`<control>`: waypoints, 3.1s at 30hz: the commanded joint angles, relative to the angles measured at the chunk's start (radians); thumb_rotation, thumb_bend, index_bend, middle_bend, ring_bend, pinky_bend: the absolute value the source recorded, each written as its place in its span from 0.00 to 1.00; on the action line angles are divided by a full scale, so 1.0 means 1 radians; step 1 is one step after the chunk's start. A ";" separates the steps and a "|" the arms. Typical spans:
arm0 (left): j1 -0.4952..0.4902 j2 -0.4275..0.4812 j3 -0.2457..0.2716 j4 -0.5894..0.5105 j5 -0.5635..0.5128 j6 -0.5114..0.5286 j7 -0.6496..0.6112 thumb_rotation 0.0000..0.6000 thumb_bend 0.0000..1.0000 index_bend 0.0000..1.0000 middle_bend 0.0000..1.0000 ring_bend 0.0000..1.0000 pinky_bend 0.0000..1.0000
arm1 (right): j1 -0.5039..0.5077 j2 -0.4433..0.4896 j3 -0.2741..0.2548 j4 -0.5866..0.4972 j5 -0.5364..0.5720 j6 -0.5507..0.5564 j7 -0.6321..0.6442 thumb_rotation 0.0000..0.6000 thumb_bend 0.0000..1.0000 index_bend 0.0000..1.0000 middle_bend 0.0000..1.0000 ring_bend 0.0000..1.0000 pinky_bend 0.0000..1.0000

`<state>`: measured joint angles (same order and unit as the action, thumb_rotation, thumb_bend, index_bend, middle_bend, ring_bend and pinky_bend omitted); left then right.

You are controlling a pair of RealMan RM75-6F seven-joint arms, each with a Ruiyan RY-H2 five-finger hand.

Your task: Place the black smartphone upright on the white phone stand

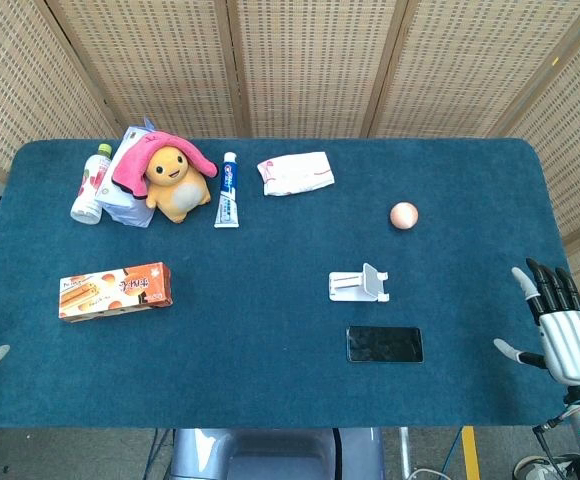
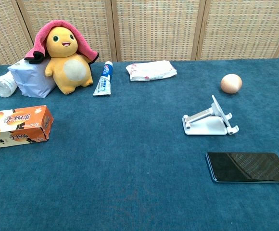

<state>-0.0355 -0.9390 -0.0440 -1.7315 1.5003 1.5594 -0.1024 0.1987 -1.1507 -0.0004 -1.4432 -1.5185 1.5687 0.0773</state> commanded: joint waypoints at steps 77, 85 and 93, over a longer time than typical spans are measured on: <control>-0.031 0.015 -0.019 -0.011 -0.069 -0.093 -0.002 1.00 0.00 0.00 0.00 0.00 0.00 | 0.372 -0.364 0.028 -0.211 0.434 -0.608 -0.951 1.00 0.43 0.38 0.46 0.37 0.34; -0.033 0.015 -0.018 -0.017 -0.069 -0.097 0.006 1.00 0.00 0.00 0.00 0.00 0.00 | 0.360 -0.329 0.006 -0.236 0.331 -0.571 -0.844 1.00 0.53 0.41 0.49 0.40 0.34; -0.031 0.013 -0.014 -0.016 -0.059 -0.093 0.007 1.00 0.00 0.00 0.00 0.00 0.00 | 0.327 -0.218 -0.004 -0.291 0.116 -0.496 -0.529 1.00 0.52 0.41 0.49 0.41 0.34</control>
<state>-0.0666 -0.9258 -0.0577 -1.7480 1.4410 1.4660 -0.0948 0.5431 -1.4255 0.0023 -1.7056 -1.3099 1.0343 -0.5802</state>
